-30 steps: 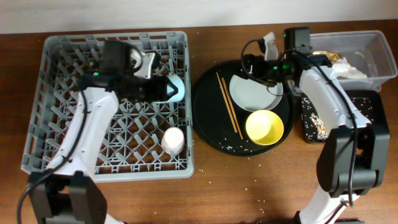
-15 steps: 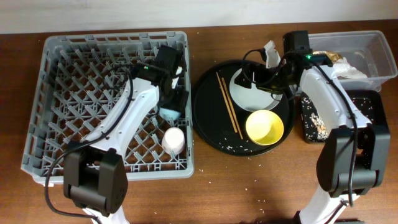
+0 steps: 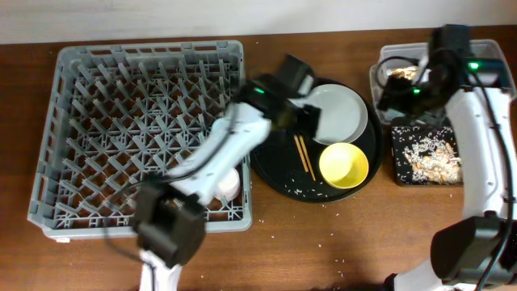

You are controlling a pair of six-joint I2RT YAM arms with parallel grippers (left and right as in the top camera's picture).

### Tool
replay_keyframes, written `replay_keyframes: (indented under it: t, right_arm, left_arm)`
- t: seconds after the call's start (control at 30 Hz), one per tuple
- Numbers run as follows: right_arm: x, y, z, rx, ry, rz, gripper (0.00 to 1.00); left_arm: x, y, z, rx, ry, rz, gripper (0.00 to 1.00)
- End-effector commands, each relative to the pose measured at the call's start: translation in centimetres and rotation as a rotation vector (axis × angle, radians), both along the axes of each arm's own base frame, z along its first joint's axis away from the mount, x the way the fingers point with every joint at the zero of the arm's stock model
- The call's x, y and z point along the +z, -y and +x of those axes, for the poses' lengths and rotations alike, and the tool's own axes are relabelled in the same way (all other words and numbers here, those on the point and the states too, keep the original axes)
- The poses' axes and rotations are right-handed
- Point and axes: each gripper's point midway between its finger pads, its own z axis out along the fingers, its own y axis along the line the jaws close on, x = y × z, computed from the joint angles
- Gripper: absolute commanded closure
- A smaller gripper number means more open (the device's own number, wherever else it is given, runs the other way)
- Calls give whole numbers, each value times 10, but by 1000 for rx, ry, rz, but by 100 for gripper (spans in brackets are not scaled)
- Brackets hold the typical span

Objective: Sort waste into correct bins and load items into the dishwasher rack
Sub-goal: 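Grasp the yellow bowl with the left gripper and lift it, then stand the yellow bowl upright in the rack's back row, left gripper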

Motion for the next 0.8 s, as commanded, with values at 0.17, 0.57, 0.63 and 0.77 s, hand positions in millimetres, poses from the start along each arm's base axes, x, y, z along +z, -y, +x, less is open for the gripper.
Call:
replay_keyframes:
  t: [0.17,0.57,0.63,0.77]
  right_arm:
    - [8,21,-8,-69,15,-4,15]
    - [6,21,-8,-69,9,-3,2]
    - [6,21,-8,-69,9,-3,2]
    - [6,21,-8,-69,9,-3,2]
  left_arm:
    - [-81,56,-35,-52,-100,40,69]
    - [52,-39,10,105,106,180,99]
    - [106,-121,38,305,244,275,99]
    - [165,-267,102,656,571,675,99]
